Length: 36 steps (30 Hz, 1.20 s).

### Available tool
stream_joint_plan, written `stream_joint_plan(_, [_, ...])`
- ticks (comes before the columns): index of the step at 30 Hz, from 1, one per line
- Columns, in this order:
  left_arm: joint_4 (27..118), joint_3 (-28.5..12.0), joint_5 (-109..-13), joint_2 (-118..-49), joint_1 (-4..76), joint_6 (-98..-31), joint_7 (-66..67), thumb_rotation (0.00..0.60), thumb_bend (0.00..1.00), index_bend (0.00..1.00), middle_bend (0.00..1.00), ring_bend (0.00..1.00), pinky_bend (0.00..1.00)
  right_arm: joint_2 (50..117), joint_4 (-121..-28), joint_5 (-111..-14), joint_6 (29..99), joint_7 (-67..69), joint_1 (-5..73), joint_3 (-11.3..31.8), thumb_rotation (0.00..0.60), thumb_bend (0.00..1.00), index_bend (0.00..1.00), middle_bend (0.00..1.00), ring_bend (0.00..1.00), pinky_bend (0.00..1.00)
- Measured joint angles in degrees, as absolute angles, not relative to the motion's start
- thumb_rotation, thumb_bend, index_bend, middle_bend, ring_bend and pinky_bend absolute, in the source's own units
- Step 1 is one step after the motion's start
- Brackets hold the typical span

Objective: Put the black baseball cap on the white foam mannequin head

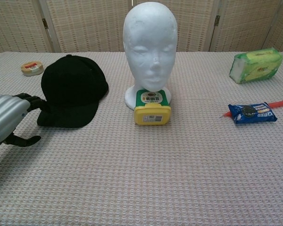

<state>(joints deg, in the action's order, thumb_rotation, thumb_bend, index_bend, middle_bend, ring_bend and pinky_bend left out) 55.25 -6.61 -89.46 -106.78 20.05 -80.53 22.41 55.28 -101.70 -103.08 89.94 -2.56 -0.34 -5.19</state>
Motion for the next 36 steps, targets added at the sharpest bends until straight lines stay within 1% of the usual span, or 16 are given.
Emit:
stream_joint_plan(7, [53.6, -6.8, -88.9, -107.7, 21.0, -80.1, 21.6, 0.600, 0.24, 0.40, 0.38, 0.31, 0.49, 54.9, -101.6, -103.1, 90.4, -1.8, -0.5, -5.2, 0.600, 0.24, 0.00, 0.00, 0.00, 0.00])
stream_joint_plan(20, [45.9, -7.3, -88.0, -110.8, 22.9, -80.3, 17.3, 0.600, 0.24, 0.42, 0.40, 0.31, 0.49, 54.6, -101.8, -102.4, 89.9, -1.8, -0.5, -5.0, 0.600, 0.24, 0.00, 0.00, 0.00, 0.00])
stream_joint_plan(36, [39.7, -8.2, -86.9, -114.9, 25.5, -80.9, 14.8, 0.600, 0.24, 0.44, 0.44, 0.34, 0.49, 53.9, -101.8, -101.7, 90.2, -0.8, -0.7, -4.8, 0.600, 0.24, 0.00, 0.00, 0.00, 0.00])
